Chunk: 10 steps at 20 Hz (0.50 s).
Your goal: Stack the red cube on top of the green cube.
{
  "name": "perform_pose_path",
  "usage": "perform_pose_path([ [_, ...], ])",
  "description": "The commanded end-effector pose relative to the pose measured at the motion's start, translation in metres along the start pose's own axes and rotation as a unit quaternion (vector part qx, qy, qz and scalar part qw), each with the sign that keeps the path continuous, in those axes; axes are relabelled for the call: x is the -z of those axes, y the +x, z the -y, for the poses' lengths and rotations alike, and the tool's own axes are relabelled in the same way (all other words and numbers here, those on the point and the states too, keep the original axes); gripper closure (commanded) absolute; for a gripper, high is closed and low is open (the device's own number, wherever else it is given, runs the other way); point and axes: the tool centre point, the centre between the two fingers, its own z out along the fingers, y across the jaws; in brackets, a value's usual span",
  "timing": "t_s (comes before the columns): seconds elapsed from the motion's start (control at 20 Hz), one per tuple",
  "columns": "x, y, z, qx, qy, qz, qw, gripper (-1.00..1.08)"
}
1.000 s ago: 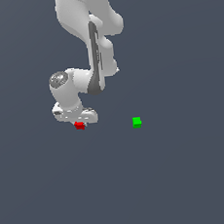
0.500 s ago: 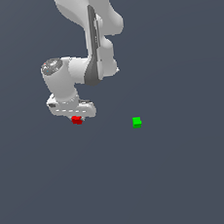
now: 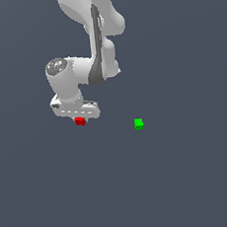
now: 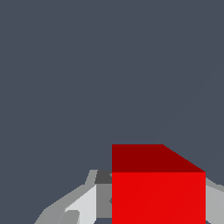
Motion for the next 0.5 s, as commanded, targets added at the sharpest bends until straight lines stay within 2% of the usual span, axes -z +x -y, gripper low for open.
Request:
perform_pose_path([
  [0.0,-0.002,-0.002,0.012,0.001,0.000,0.000,1.0000,1.08],
  [0.2,-0.007,-0.008,0.039,0.001,0.000,0.000,1.0000,1.08],
  [0.45,-0.016,-0.019,0.088,0.001,0.000,0.000,1.0000,1.08],
])
